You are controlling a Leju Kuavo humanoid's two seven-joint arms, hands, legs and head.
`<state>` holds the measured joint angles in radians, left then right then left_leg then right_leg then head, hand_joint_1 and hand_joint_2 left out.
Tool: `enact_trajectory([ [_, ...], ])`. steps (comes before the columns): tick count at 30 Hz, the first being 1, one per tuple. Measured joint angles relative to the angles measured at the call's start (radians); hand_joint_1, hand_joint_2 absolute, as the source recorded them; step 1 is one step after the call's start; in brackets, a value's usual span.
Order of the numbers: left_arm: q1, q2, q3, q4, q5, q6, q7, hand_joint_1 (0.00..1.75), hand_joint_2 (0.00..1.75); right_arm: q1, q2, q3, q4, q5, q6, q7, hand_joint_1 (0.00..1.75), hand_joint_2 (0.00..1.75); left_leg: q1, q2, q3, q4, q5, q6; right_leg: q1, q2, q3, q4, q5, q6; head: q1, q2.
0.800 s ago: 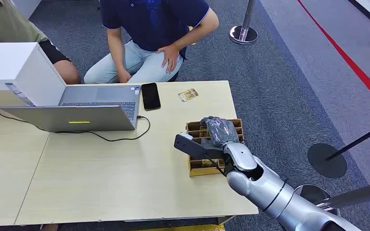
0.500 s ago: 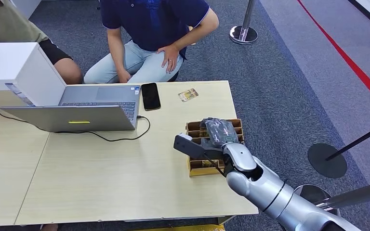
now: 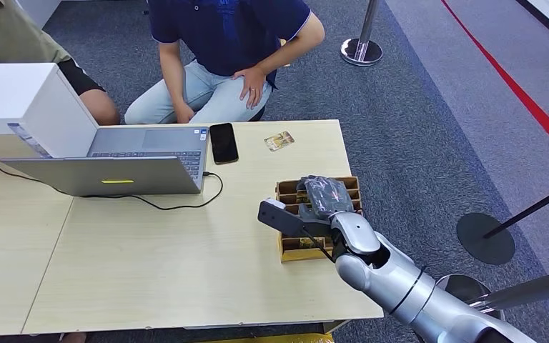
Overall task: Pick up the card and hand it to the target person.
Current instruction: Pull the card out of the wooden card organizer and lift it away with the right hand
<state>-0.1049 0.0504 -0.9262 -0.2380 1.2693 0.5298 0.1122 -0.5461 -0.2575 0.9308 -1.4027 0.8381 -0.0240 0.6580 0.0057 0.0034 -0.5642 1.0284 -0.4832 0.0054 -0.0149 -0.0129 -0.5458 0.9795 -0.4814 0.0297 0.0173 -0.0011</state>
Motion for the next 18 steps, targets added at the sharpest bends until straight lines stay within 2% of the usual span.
enact_trajectory([
  [12, 0.0, 0.0, 0.0, 0.0, 0.003, 0.001, 0.007, 0.0, 0.0, -0.003, 0.0, 0.001, 0.005, -0.002, 0.007, -0.005, 1.05, 1.75, 0.0, 0.0, 0.0, 0.0, 0.0, 0.0, 0.0, 0.0, 0.0, 0.0, 0.0, 0.0, 0.0, 0.0],
  [18, 0.0, 0.0, 0.001, 0.0, 0.003, -0.005, -0.009, 0.0, 0.0, -0.004, 0.0, 0.002, 0.005, -0.003, 0.01, -0.01, 1.28, 1.75, 0.0, 0.0, 0.0, 0.0, 0.0, 0.0, 0.0, 0.0, 0.0, 0.0, 0.0, 0.0, 0.0, 0.0],
])
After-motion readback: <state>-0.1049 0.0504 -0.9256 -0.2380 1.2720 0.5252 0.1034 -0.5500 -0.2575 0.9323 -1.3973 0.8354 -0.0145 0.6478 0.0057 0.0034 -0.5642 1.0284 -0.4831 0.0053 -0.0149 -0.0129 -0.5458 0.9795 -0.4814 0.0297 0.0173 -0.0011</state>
